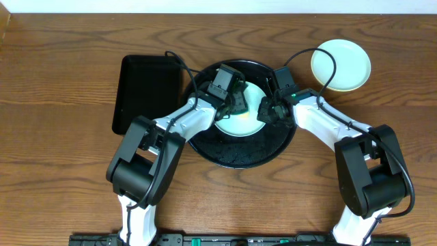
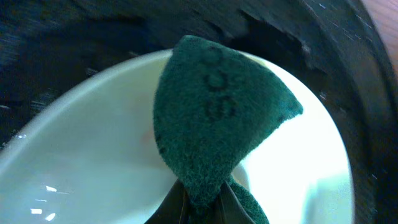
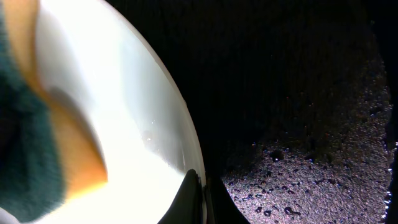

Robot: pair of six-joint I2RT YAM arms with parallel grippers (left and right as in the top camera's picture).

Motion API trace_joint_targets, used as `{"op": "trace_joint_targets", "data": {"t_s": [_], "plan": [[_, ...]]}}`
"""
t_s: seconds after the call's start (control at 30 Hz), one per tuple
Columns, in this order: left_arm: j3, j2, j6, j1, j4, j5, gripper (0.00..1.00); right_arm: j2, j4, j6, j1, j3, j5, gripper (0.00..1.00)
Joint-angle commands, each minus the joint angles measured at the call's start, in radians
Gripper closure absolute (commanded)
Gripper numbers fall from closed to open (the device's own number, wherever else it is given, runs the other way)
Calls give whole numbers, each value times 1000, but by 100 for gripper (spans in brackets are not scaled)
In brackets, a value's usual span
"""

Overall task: Clean dirty plates on tray and stack at the side
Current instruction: 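Hold the stained plate with the right gripper and scrub it with the sponge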

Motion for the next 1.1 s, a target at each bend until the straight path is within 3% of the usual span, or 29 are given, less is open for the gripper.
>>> {"op": "trace_joint_targets", "data": {"t_s": [0.0, 0.13, 0.33, 0.63, 0.8, 1.07], "plan": [[3, 39, 35, 83, -23, -180, 92, 12, -43, -16, -5, -19, 64, 99], [3, 31, 101, 137, -23, -209, 92, 12, -66, -16, -5, -19, 65, 99], [3, -16, 100, 197, -8, -273, 92, 12, -82, -16, -5, -19, 64, 99], [3, -233, 99, 214, -6, -259, 92, 12, -84, -16, -5, -19, 64, 99], [3, -296, 95, 214, -5, -84, 92, 12, -83, -16, -5, -19, 64, 99], [-8, -240, 58, 168, -86, 220, 92, 12, -82, -16, -5, -19, 64, 99]]}}
